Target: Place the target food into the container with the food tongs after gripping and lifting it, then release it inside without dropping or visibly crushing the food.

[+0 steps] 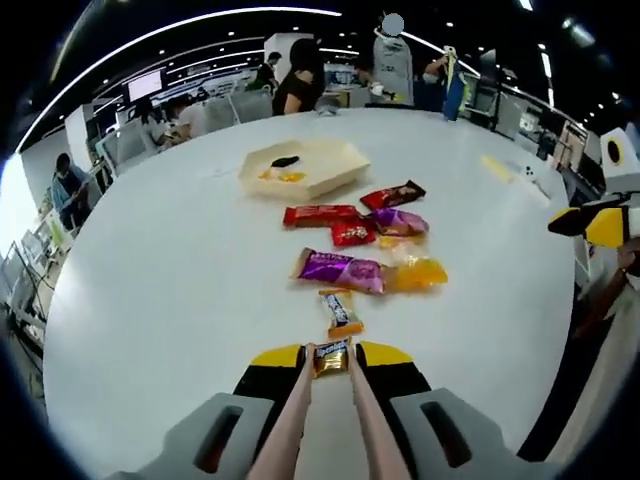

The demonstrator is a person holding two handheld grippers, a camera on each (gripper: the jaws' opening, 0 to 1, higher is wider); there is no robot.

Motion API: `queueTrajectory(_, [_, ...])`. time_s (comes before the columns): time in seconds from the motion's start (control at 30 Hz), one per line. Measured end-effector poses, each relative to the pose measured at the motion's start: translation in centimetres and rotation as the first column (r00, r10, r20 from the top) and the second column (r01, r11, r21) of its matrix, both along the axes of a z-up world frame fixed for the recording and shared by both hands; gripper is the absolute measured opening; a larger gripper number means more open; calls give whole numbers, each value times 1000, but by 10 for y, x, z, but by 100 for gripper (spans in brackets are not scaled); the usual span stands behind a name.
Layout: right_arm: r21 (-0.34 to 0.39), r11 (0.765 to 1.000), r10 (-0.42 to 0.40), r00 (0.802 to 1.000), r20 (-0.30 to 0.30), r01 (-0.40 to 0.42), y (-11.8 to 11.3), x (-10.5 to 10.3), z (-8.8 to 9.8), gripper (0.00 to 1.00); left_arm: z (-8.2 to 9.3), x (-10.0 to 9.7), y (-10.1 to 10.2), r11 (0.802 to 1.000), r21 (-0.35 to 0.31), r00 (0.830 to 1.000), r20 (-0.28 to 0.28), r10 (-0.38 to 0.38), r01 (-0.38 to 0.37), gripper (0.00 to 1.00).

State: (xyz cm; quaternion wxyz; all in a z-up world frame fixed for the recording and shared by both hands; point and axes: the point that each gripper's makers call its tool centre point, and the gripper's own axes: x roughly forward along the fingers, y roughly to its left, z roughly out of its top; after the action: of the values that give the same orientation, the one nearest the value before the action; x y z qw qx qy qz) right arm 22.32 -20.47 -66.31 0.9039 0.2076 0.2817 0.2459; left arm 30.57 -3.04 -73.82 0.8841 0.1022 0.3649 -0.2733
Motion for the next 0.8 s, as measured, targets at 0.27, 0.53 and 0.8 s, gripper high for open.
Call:
queueTrajectory(0.27, [8, 1000, -26, 999, 23, 26, -5, 7, 4, 35, 3, -11, 4, 999, -49, 999, -40, -22, 20, 14])
queueTrajectory(0.53, [23, 999, -39, 999, 21, 38, -7, 8, 0, 34, 16, -11, 8, 998, -34, 998, -1, -60, 60, 14])
queueTrajectory(0.8, [31, 998, -50, 998, 23, 49, -10, 10, -1, 34, 38, 2, 3, 995, -52, 996, 35, -81, 83, 15])
